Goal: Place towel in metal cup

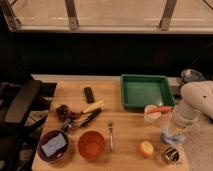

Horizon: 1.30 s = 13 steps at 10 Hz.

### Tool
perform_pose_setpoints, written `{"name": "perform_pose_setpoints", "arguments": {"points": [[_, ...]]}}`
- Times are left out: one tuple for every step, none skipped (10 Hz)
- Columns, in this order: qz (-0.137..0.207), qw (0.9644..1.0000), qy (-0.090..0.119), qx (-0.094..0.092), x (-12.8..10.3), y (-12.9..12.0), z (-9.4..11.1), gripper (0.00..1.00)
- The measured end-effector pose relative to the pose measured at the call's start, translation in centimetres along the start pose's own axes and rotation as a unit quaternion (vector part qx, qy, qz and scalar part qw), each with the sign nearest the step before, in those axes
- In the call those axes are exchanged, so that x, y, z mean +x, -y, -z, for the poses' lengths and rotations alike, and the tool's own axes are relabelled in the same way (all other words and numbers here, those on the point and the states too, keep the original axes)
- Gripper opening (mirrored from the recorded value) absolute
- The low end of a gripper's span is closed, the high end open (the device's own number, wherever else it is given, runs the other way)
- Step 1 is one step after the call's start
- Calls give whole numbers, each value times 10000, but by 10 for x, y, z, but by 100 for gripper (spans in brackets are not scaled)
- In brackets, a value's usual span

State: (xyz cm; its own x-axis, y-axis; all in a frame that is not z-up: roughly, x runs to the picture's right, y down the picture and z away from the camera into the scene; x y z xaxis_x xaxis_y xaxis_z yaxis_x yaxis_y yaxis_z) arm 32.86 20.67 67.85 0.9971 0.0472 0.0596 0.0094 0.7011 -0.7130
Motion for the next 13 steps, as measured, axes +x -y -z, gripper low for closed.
{"name": "perform_pose_setpoints", "arguments": {"points": [[-10,10000,-7,-3,1,0,-1,41],[-28,10000,-24,2,4,0,-1,51],[-56,10000,-43,14,6,1,0,60],[-80,9999,-59,32,8,2,1,68],[-100,9999,-65,43,10,4,1,70],[-119,9999,-67,50,11,5,1,70],[-139,9999,-64,53,13,5,1,70],[-147,9999,-65,40,14,5,0,70],[-154,9999,-49,2,14,5,-3,70],[-159,9999,-21,-51,14,5,-7,70],[-161,9998,12,-133,14,5,-14,70],[-171,9996,32,-205,15,5,-22,70],[-181,9995,47,-255,15,4,-27,70]]}}
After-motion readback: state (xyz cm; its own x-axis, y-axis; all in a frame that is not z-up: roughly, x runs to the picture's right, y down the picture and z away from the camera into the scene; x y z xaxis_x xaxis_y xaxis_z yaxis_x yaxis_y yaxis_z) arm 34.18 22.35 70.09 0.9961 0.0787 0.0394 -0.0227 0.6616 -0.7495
